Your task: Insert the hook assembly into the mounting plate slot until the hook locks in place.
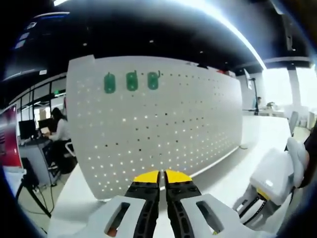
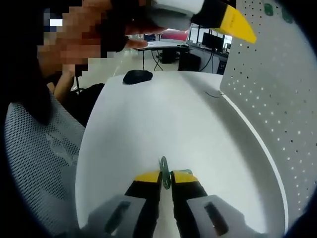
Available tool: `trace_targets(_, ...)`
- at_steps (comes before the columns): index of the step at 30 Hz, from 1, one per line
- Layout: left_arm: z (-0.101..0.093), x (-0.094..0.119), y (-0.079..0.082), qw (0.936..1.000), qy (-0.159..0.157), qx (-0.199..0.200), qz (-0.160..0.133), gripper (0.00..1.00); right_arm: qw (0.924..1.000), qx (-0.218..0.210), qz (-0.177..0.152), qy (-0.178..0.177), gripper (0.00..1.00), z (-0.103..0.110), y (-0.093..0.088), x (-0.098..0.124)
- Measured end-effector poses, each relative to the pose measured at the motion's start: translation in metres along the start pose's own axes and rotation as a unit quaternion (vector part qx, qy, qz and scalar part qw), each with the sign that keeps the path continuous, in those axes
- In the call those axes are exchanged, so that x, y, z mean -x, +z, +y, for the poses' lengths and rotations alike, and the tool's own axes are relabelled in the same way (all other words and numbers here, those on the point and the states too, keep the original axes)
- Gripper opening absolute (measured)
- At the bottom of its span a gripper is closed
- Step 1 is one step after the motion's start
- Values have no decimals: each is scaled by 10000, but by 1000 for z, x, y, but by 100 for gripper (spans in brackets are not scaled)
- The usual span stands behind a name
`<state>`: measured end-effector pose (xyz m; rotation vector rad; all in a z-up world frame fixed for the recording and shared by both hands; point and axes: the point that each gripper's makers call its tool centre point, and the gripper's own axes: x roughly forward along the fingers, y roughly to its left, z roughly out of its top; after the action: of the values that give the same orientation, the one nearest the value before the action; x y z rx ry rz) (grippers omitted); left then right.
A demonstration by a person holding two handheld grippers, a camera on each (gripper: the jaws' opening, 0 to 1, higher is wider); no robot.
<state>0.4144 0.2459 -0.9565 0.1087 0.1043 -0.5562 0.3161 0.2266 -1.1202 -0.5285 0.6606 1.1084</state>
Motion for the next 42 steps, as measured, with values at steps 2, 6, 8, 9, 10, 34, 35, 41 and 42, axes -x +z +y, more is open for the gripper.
trace_targets(2, -1, 0, -1, 10000, -19, -4, 12, 3, 10000, 47, 1, 9, 5, 0, -1, 0)
trace_targets(6, -2, -1, -1, 10000, -36, -10, 22, 3, 9997, 231, 33, 31, 2, 2, -2, 0)
trace_targets(8, -2, -1, -1, 10000, -39, -4, 26, 3, 9996, 286, 27, 38, 1, 2, -2, 1)
trace_targets(9, -2, -1, -2, 10000, -44, -2, 32, 3, 9995, 317, 19, 48, 1, 2, -1, 1)
trace_targets(10, -2, -1, -2, 10000, -51, 1, 34, 3, 9995, 325, 13, 53, 0, 3, -1, 1)
trace_targets(34, -27, -8, -31, 9946, -727, 429, 608, 3, 9971, 699, -234, -173, 0, -5, 11, 24)
trace_targets(35, -28, -8, -33, 9940, -755, 467, 634, 3, 9969, 717, -241, -197, 0, -5, 11, 25)
trace_targets(41, -39, -9, -41, 9902, -991, 569, 800, 4, 9958, 812, -275, -331, 0, -9, 13, 33)
trace_targets(42, -42, -9, -44, 9888, -1060, 603, 860, 4, 9956, 825, -272, -349, 0, -9, 13, 34)
